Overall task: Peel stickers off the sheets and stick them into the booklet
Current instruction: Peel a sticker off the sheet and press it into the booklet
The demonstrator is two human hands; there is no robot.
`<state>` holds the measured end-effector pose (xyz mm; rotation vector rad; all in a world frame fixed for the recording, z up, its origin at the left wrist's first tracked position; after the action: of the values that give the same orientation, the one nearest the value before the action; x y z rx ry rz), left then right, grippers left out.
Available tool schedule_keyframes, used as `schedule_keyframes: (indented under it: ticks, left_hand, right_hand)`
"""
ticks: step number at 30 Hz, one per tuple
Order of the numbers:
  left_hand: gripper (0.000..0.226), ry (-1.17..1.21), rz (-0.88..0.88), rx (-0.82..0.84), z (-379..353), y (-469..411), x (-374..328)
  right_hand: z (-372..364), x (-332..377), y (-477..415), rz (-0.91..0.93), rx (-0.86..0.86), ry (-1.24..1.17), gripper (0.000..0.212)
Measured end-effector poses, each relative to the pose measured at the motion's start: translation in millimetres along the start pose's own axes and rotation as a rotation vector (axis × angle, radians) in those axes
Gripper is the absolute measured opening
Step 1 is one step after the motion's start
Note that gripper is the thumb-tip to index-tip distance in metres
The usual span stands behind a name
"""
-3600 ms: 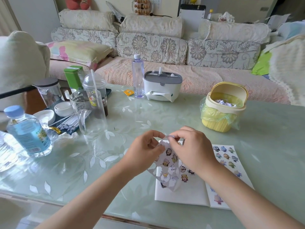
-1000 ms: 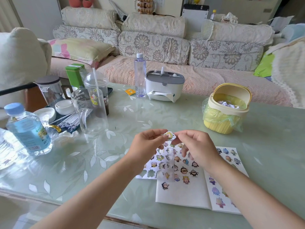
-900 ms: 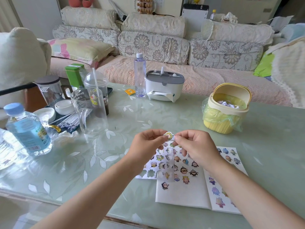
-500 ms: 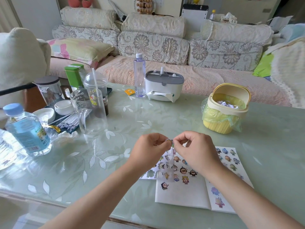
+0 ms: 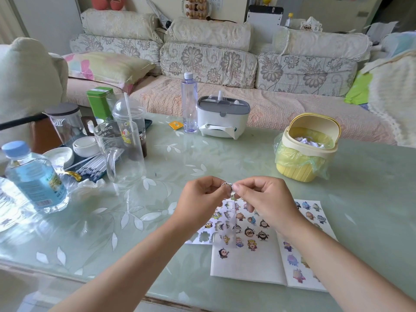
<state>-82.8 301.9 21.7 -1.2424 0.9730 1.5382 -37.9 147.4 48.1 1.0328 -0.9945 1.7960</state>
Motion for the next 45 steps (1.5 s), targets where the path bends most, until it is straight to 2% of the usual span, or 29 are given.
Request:
schedule_keyframes:
  ticks: [5,16,19,23,25,38,45]
  left_hand:
    - [0.015,0.010,-0.026,0.033,-1,3,-4]
    - [0.015,-0.089,-0.042,0.024,-1,4,-4]
    - [0.016,-0.092,-0.023,0.019,0,2,-3]
    - [0.017,-0.067,-0.015,0.025,2,2,-5]
    - [0.018,-0.065,-0.014,0.034,2,3,-7]
    - [0.017,-0.049,-0.011,0.061,0,5,-7]
    - [0.014,-0.143,-0.028,0.090,-2,6,-7]
  right_hand:
    - [0,0,1,0.014,0.014,0.012,0.011]
    - [-4,1,1,0.088,-0.019,0.241,0.018]
    - [-5,-2,-1,0.008,0.011,0.165,0.017]
    - [-7,-6,0,-0.128,0.104,-0.102,0.014]
    - [-6,-8,0,-0.149,0.114,-0.122,0.016]
    - [-3,0,1,-0.001,0.079,0.087,0.016]
    - [-3,4,1,0.076,0.115,0.230,0.022]
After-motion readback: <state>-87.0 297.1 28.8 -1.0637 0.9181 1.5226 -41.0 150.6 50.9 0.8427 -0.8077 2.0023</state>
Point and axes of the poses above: each hand's wrist, its own y-axis away from the middle knuckle, its own z-axis out of the back of the hand, x = y × z, the point moved 7 cm from there along -y, towards the middle knuckle, and after that the axes turned 3 degrees about z, right-handed, at the moved point
